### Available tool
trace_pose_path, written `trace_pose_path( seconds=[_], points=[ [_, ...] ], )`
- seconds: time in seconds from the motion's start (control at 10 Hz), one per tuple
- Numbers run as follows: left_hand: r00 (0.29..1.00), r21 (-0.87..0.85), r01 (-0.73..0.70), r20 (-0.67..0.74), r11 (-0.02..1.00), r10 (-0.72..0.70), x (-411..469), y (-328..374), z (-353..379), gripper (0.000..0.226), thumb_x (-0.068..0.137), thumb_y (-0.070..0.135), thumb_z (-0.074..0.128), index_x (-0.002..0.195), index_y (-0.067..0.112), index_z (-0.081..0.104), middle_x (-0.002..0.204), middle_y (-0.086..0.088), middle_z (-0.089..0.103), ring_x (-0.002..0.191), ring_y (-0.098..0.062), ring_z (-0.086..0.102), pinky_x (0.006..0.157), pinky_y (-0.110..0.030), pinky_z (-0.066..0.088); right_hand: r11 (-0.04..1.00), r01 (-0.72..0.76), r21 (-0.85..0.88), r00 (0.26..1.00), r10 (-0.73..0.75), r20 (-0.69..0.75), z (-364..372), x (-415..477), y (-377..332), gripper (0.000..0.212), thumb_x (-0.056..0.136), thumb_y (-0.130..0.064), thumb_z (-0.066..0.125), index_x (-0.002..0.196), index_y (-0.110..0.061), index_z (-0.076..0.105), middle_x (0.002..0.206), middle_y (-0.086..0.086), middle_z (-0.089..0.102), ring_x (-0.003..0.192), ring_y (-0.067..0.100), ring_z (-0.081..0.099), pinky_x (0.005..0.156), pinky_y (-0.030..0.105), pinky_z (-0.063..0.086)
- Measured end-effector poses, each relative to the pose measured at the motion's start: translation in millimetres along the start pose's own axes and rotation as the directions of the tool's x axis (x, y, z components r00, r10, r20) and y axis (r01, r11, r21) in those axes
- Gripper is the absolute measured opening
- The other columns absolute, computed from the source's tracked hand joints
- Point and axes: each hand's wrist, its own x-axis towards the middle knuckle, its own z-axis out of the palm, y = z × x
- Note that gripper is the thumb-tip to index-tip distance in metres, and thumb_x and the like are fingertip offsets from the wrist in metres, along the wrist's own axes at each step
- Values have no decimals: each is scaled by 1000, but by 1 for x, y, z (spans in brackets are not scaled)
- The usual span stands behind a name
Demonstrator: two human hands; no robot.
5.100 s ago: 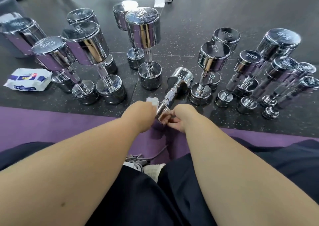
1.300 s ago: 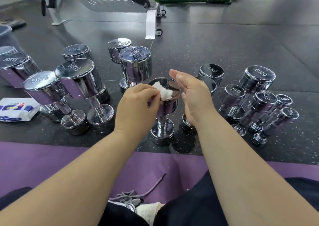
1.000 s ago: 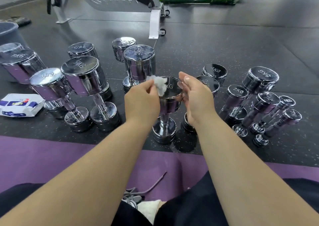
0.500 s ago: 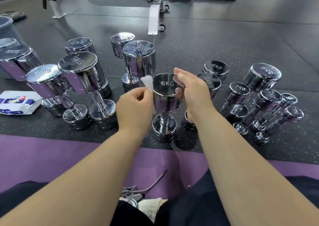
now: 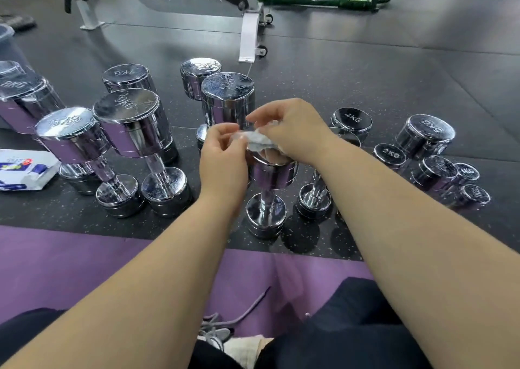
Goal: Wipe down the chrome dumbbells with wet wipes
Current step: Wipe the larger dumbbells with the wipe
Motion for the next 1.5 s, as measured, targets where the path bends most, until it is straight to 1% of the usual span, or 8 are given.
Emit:
trace_pose_path(
  seconds=[0.3, 0.5, 0.7, 1.0, 1.1, 1.3, 1.4, 1.5],
  points=[
    [995, -35, 98, -7, 995, -98, 10, -11, 4, 13, 88, 15, 55, 84, 21, 66, 67, 9, 61, 58, -5, 51, 61, -23, 42, 937, -286, -198, 958, 281, -53, 0, 22, 9, 31, 88, 2, 48, 62, -13, 42, 62, 0, 45, 70, 25, 49, 50, 24, 31],
    [992, -10, 122, -44, 993, -122, 9, -12, 12, 21, 92, 18, 51, 80, 25, 66, 77, 6, 67, 74, -13, 58, 71, -33, 50, 872, -252, 419, 864, 398, -308, 21, -32, 32, 28, 94, -21, 44, 67, -28, 51, 83, 3, 57, 83, 22, 53, 82, 41, 50],
    [994, 28, 106, -39, 994, -105, 2, -12, 12, 22, 95, 20, 47, 83, 27, 65, 80, 3, 64, 76, -14, 56, 79, -38, 50, 558, -232, 796, 760, 616, -210, 31, -45, 33, 29, 94, -14, 50, 67, -18, 57, 52, -8, 53, 59, 14, 44, 61, 32, 37],
    [999, 85, 48, 21, 995, -50, -2, -4, 9, 20, 96, 30, 51, 89, 25, 69, 84, 5, 68, 79, -13, 61, 83, -38, 52, 781, -249, 573, 827, 479, -294, 21, -50, 26, 25, 95, -10, 48, 75, -19, 59, 62, -5, 55, 58, 12, 54, 52, 20, 45],
    [992, 185, 19, 121, 983, -42, 9, 9, 9, 29, 94, 42, 58, 91, 15, 71, 81, 7, 66, 61, -1, 62, 70, -23, 49, 778, -342, 527, 839, 506, -202, 5, -23, 17, 20, 93, -30, 54, 81, -15, 60, 76, 1, 59, 68, 18, 57, 63, 27, 48],
    [922, 216, 316, 158, 924, -353, 33, 1, 7, 33, 94, 49, 55, 94, 18, 67, 92, 4, 68, 86, -15, 61, 79, -30, 48, 634, -474, 611, 811, 584, 24, 1, -7, 29, 26, 95, -7, 43, 72, -12, 54, 61, 2, 52, 47, 13, 43, 49, 25, 34],
    [899, 108, 410, 121, 905, -422, 26, -9, 4, 30, 98, 49, 48, 91, 24, 63, 93, 6, 67, 81, -11, 60, 73, -28, 49, 591, -451, 669, 787, 616, -14, 4, -7, 34, 33, 96, -6, 44, 125, -3, 59, 120, 17, 64, 74, 17, 52, 59, 28, 43],
    [918, 89, 371, 116, 924, -380, 25, -7, 8, 32, 97, 52, 48, 88, 25, 62, 87, 8, 68, 80, -13, 60, 88, -35, 47, 552, -347, 759, 840, 543, -10, 3, -18, 43, 59, 92, 14, 39, 143, -15, 47, 132, 11, 60, 77, 15, 62, 48, 22, 49]
  ],
)
